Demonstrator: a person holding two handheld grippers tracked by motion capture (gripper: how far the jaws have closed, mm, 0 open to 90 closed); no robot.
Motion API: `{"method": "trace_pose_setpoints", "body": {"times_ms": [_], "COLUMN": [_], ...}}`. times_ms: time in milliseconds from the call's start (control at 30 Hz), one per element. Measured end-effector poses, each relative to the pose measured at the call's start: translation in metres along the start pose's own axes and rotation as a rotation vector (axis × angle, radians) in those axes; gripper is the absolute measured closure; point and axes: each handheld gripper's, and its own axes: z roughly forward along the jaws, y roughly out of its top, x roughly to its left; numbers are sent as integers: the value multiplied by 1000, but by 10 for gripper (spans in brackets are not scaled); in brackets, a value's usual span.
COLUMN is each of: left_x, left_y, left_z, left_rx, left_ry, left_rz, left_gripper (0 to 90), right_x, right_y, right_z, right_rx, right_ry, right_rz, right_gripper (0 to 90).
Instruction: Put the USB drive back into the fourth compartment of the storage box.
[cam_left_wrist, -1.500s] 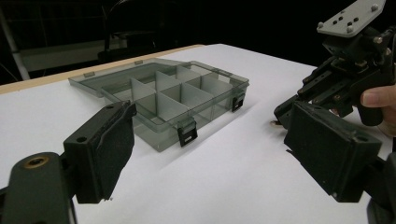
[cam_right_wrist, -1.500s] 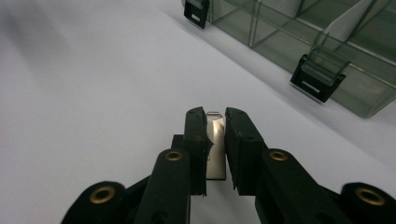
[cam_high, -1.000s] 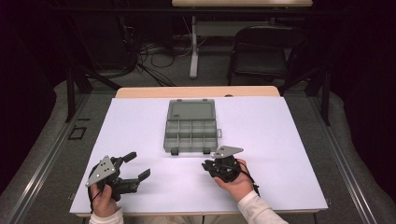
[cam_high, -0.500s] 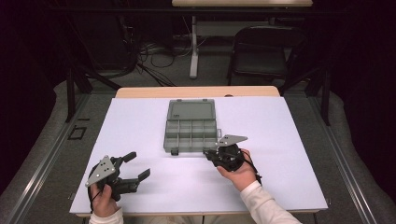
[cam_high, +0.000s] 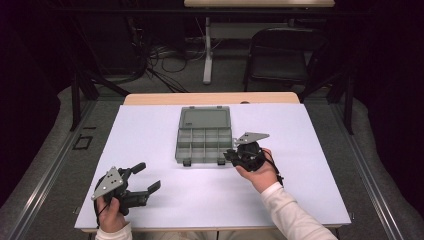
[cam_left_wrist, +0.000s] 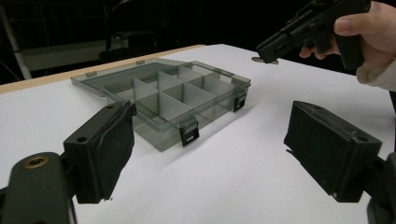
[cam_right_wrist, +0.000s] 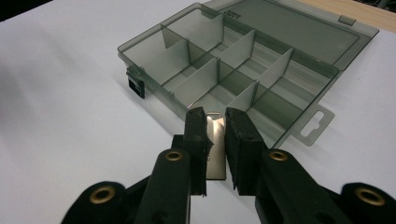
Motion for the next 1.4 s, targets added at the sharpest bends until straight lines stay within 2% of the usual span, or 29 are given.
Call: {"method": "trace_pose_setpoints", "body": {"times_ms": [533, 1033, 1267, 1400], "left_x": [1, 1, 1, 1], "left_y": [0, 0, 0, 0], "left_z": [-1, -1, -1, -1], "left_rx": [-2, -2, 0, -3], "left_ry": [-2, 6, 4, 5], "left_rz": [-2, -5, -3, -6], "left_gripper": [154, 154, 154, 154], "right_x": [-9, -24, -35, -40], "right_y": [27, 41, 44, 45], "right_z": [6, 22, 33, 40], "right_rx": [0, 21, 5, 13], "right_ry": [-9, -30, -38, -56], "right_rz": [-18, 7, 50, 53], "right_gripper": [794, 794, 794, 794]}}
